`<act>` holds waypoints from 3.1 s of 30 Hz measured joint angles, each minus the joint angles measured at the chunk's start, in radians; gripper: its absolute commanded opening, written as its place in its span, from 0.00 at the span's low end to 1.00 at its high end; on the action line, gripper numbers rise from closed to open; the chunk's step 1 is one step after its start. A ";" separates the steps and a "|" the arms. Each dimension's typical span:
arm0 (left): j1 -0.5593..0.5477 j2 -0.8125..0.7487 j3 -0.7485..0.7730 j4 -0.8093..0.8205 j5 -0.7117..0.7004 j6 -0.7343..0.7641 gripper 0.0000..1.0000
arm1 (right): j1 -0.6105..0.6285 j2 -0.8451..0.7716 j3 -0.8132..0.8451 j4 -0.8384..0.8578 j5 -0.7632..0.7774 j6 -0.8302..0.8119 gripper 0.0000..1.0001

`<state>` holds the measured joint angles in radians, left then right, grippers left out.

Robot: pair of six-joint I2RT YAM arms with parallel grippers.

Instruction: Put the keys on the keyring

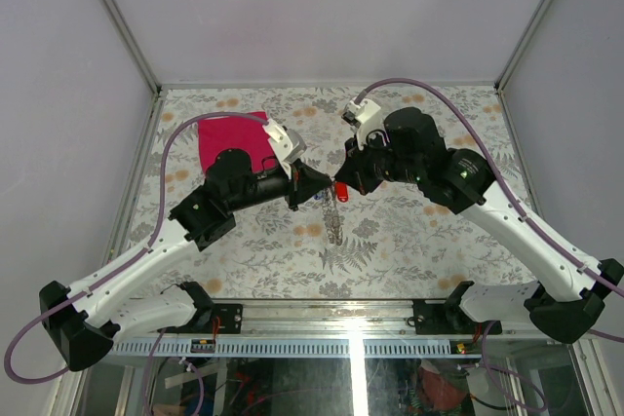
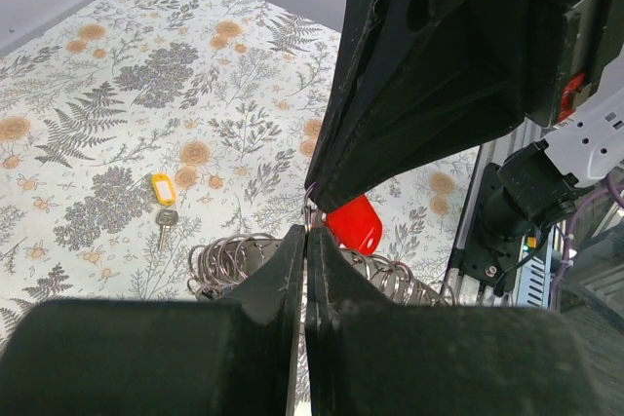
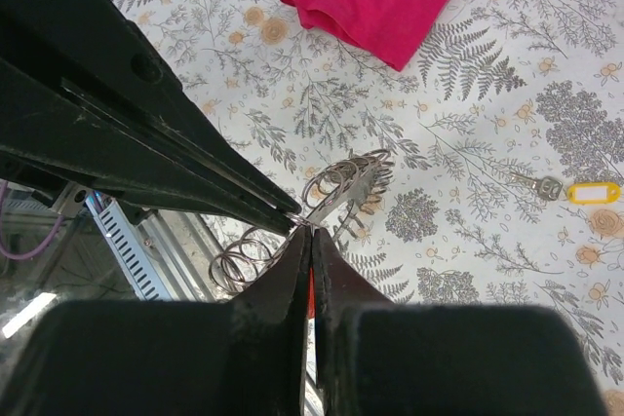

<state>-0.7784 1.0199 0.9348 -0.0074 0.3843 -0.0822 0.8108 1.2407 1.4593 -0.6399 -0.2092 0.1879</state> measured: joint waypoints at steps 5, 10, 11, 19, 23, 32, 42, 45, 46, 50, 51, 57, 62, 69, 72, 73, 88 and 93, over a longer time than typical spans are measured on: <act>0.000 0.000 0.000 0.002 0.000 0.000 0.00 | 0.001 0.000 0.000 -0.012 0.027 0.000 0.00; 0.000 0.000 0.000 0.003 0.000 0.000 0.00 | 0.005 0.000 -0.001 -0.023 0.039 0.000 0.00; 0.000 0.000 0.000 0.004 0.000 0.000 0.00 | 0.005 0.000 -0.002 -0.024 0.040 0.000 0.00; 0.000 -0.015 -0.019 0.004 0.003 0.000 0.00 | 0.006 0.003 -0.042 0.006 0.031 0.011 0.01; 0.000 -0.019 -0.032 -0.002 0.009 0.000 0.00 | 0.006 -0.003 -0.084 0.038 0.022 0.028 0.10; -0.001 -0.049 -0.036 0.018 0.028 -0.004 0.00 | 0.005 -0.061 -0.157 0.098 0.024 0.039 0.23; -0.001 -0.051 -0.035 0.046 0.047 -0.011 0.00 | 0.005 -0.165 -0.214 0.160 0.037 0.012 0.17; -0.001 -0.055 -0.035 0.056 0.047 -0.011 0.00 | 0.004 -0.196 -0.221 0.160 0.063 -0.008 0.15; -0.001 -0.056 -0.035 0.059 0.047 -0.011 0.00 | 0.004 -0.205 -0.224 0.160 0.066 -0.013 0.15; -0.001 -0.062 -0.035 0.063 0.048 -0.012 0.00 | 0.004 -0.220 -0.225 0.161 0.066 -0.023 0.21; -0.001 -0.063 -0.035 0.065 0.049 -0.013 0.00 | 0.003 -0.220 -0.226 0.162 0.065 -0.023 0.23; -0.001 -0.066 -0.035 0.068 0.063 -0.014 0.00 | 0.003 -0.221 -0.255 0.193 0.058 -0.021 0.26; -0.001 -0.073 -0.035 0.080 0.093 -0.018 0.00 | 0.003 -0.245 -0.295 0.232 0.067 -0.041 0.27; -0.001 -0.078 -0.035 0.101 0.111 -0.026 0.00 | 0.003 -0.327 -0.342 0.235 0.060 -0.132 0.40; -0.001 -0.071 -0.035 0.106 0.111 -0.030 0.00 | 0.003 -0.335 -0.340 0.214 0.072 -0.157 0.43; -0.001 -0.066 -0.035 0.106 0.110 -0.030 0.00 | 0.004 -0.335 -0.339 0.200 0.094 -0.163 0.43; -0.001 0.015 -0.031 0.078 0.103 -0.030 0.00 | 0.002 -0.425 -0.406 0.174 0.197 -0.179 0.55; -0.001 0.048 -0.031 0.051 0.082 -0.030 0.00 | 0.002 -0.444 -0.460 0.199 0.198 -0.158 0.55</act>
<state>-0.7792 1.0683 0.9039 0.0437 0.4667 -0.1123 0.8124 0.7963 0.9997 -0.4412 -0.0116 0.0299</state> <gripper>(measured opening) 0.014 0.546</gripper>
